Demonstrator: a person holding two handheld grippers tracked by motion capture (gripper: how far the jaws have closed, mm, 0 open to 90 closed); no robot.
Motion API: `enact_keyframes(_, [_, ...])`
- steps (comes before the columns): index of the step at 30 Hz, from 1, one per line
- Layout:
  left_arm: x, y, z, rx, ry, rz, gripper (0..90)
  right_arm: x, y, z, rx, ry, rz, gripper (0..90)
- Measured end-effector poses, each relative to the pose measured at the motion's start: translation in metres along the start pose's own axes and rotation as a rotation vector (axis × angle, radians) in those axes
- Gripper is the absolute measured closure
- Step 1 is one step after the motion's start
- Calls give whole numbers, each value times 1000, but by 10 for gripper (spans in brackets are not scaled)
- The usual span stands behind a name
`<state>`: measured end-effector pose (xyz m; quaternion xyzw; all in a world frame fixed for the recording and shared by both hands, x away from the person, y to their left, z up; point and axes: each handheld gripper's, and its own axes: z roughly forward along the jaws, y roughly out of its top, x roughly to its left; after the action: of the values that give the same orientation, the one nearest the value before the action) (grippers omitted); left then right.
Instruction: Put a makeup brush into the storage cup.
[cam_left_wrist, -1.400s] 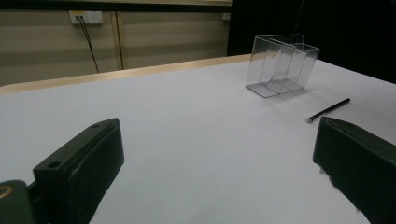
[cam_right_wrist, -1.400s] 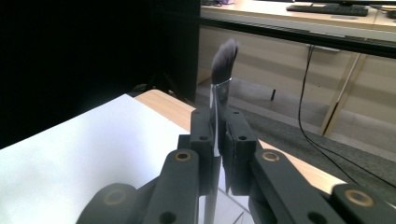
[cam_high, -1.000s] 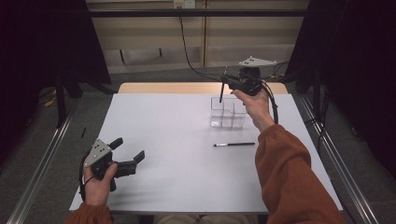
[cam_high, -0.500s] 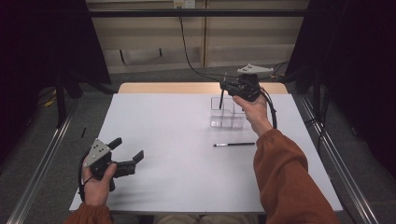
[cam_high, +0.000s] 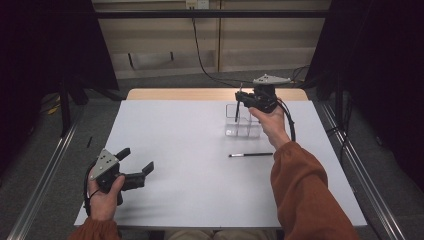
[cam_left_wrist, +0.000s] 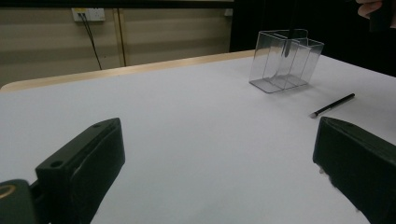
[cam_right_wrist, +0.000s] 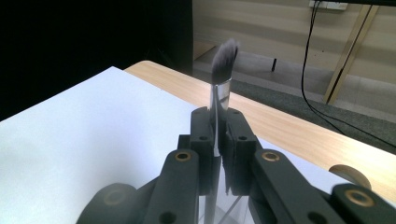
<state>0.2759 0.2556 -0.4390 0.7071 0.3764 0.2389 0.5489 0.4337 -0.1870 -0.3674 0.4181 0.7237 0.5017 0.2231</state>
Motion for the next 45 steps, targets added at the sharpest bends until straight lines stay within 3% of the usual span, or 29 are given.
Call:
enact_keyframes(22, [0, -1, 0, 3, -12, 4, 23, -1, -7, 6, 8, -6, 11, 814])
enact_keyframes(26, [-1, -1, 0, 1, -20, 5, 22, -1, -7, 6, -4, -21, 19, 662])
enact_keyframes(29, [0, -1, 0, -1, -20, 6, 22, -1, -8, 5, -19, -14, 17, 612])
enact_keyframes(35, [-1, -1, 0, 0, -20, 14, 24, 1, -7, 4, -39, -12, 4, 324])
enact_keyframes(45, [0, -1, 1, 7, -17, 8, 25, 2, -12, 4, -65, -12, 2, 48])
